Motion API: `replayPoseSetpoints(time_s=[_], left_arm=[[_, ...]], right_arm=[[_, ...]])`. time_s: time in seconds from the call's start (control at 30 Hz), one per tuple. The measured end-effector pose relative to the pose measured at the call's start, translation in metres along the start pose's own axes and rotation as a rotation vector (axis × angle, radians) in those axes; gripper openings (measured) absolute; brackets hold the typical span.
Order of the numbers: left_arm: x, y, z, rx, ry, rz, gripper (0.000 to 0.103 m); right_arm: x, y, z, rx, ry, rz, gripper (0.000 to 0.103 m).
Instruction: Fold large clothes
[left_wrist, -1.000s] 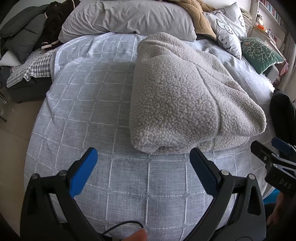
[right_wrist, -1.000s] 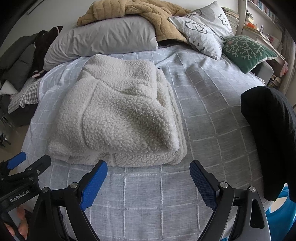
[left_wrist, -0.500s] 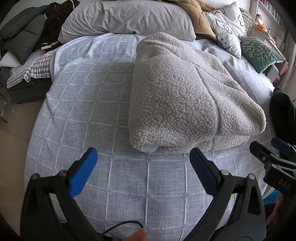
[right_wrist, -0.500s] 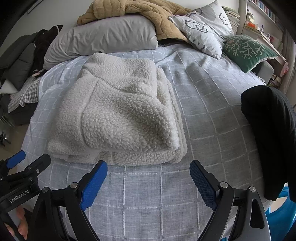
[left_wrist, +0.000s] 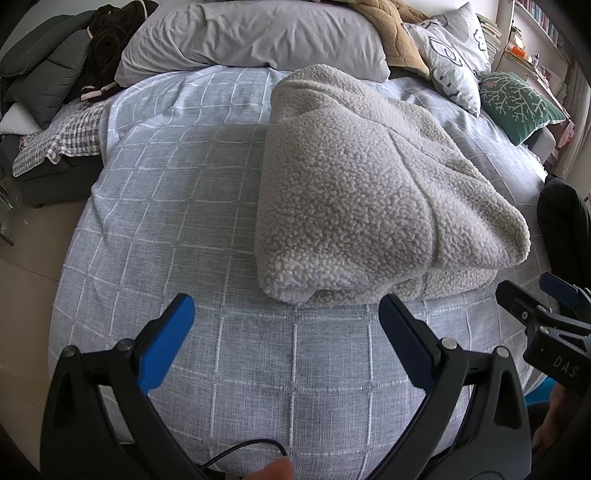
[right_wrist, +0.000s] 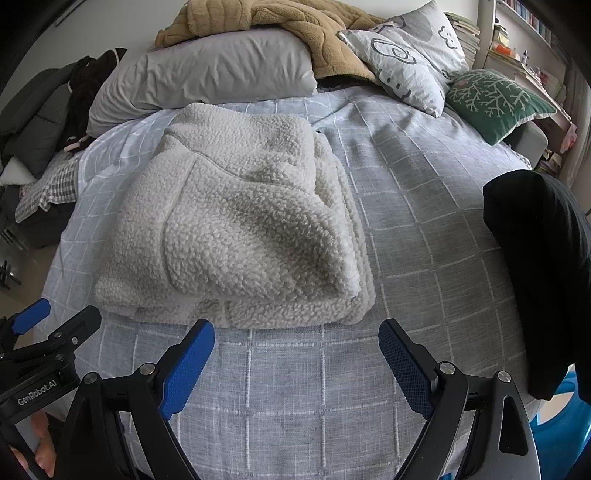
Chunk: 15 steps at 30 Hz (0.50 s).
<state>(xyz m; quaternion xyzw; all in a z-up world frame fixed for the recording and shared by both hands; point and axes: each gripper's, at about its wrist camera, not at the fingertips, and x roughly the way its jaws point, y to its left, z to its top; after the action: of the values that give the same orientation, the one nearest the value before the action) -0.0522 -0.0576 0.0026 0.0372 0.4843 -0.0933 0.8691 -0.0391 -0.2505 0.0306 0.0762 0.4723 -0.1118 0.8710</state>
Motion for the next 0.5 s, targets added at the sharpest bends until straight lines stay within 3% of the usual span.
replayPoseSetpoints(time_s=[0.5], left_arm=[[-0.0005,-0.0030,-0.0010,0.005,0.002,0.000,0.099]], right_arm=[[0.0007,0.0006,-0.0007,-0.001,0.002,-0.001,0.092]])
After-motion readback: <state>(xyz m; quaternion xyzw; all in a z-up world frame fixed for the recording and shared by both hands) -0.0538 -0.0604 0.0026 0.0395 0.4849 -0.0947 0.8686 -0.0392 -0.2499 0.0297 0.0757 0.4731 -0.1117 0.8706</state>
